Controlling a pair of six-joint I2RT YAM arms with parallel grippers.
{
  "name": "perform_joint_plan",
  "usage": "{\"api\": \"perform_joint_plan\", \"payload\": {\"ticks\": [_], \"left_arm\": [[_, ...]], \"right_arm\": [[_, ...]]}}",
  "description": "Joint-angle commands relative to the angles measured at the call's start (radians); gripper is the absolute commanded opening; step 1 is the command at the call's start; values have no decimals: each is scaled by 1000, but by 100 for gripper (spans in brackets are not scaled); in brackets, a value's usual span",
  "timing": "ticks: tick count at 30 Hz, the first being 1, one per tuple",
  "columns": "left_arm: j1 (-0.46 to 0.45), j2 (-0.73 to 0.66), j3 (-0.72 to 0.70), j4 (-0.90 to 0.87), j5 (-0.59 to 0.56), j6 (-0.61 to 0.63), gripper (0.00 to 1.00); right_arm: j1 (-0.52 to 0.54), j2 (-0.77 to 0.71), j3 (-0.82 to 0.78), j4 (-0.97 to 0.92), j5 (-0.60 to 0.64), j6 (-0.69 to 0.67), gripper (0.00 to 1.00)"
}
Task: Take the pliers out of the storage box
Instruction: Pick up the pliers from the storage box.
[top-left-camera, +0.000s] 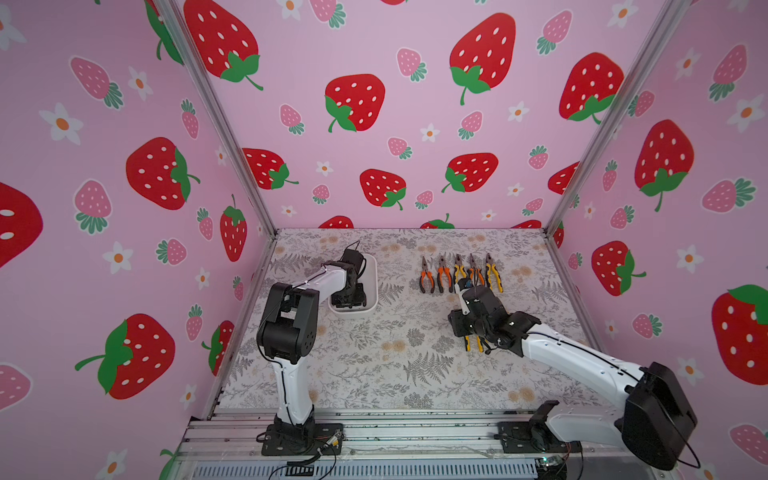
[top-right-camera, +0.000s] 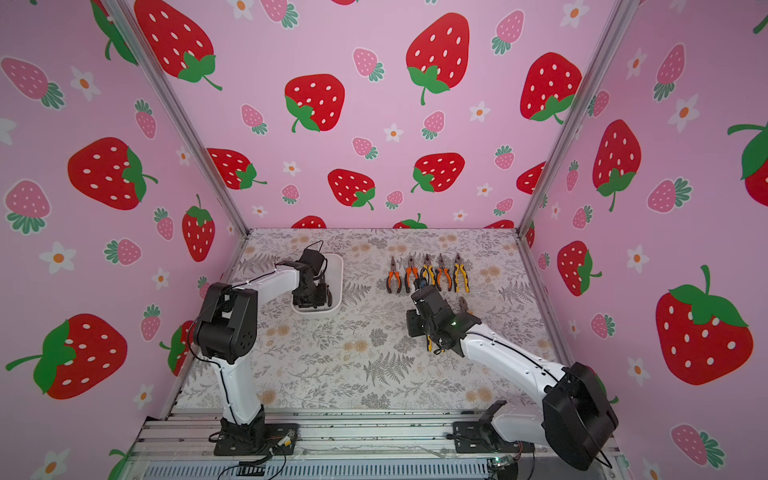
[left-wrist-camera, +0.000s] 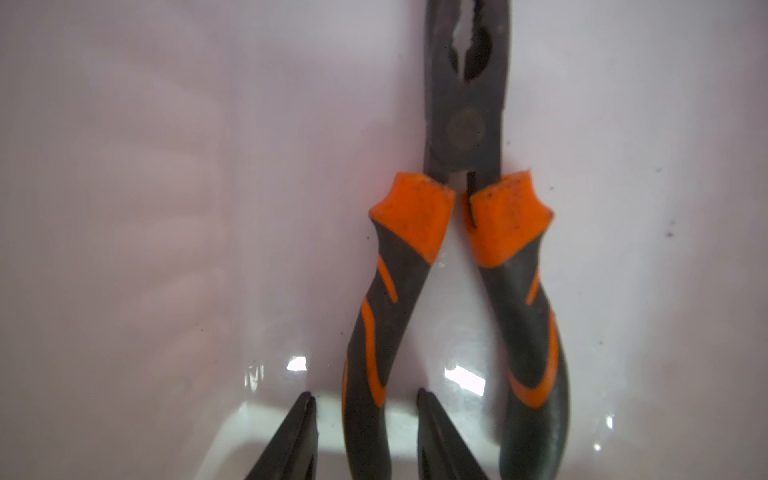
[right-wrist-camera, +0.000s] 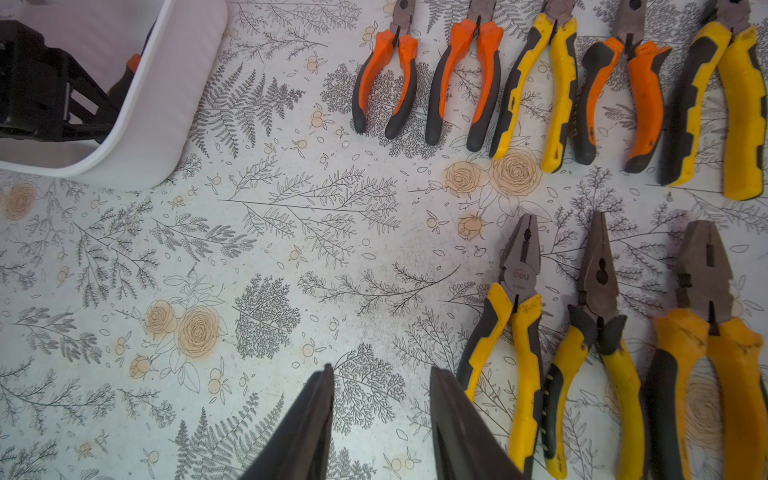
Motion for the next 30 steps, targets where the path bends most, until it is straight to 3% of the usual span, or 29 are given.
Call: {"api": "perform_joint_plan", "payload": {"ticks": [1,2,3,8,14,19,25,30], "left_arm": [[3,41,-7,-37,17,-2,15],[2,40,-8,-35,18,-2,2],[3,36,-8,-33,18,-3,0],[2,-50,-29,-23,-1,-11,0],[-22,-290,-92,4,-37,-15,0],[-99,-497,-177,38,-101,-27,0],[-217,-719,-328,118,-184,-33,0],[-350,-858,-482,216,-265,-58,0]], "right_arm": [[6,-1,26,-11,14,3,43],[7,-3,26,-10,13,2,43],[6,-3,26,-10,15,2,43],[7,4,29,-10,13,2,43],[8,14,36,-11,10,-1,43],[8,23,70,-44,10,-5,43],[9,-68,113,-130,8,32,43],[9,-48,263,-274,-1,43,43]]}}
